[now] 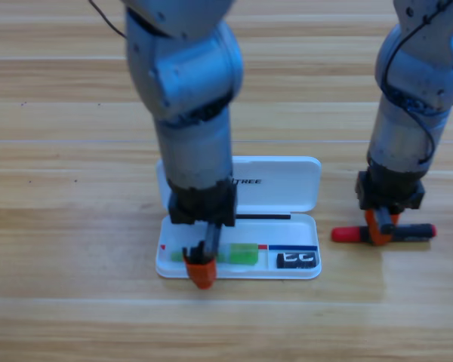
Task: Clean up eraser and pencils
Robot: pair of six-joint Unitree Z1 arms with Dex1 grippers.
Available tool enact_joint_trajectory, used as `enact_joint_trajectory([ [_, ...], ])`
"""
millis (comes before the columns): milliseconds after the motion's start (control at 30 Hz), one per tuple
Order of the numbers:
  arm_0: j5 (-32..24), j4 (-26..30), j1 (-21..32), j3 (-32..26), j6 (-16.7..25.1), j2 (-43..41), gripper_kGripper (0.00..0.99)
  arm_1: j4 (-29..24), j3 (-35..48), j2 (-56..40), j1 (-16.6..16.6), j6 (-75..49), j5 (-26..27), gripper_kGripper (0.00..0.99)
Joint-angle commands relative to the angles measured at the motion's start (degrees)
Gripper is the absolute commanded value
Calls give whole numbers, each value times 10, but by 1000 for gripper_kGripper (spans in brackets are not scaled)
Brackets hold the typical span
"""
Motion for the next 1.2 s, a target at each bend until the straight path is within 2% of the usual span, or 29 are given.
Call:
enact_joint_trajectory([
  [33,11,5,-11,42,-25,-110,990,63,18,-85,-10,3,-8,0],
  [267,38,5,11,91,-62,-261,990,117,0,-135,21,22,16,0],
  [567,31,-4,141,133,-61,-396,990,124,-91,-55,84,59,30,0],
  [733,25,-63,228,181,-60,-450,990,152,-174,-2,122,79,33,0],
  [867,-17,-105,299,199,-48,-453,990,179,-245,41,146,92,33,0],
  [1067,-187,-211,424,284,-11,-452,980,197,-340,112,157,105,30,0],
  [1200,-232,-282,454,338,-7,-452,979,204,-383,145,157,108,23,0],
])
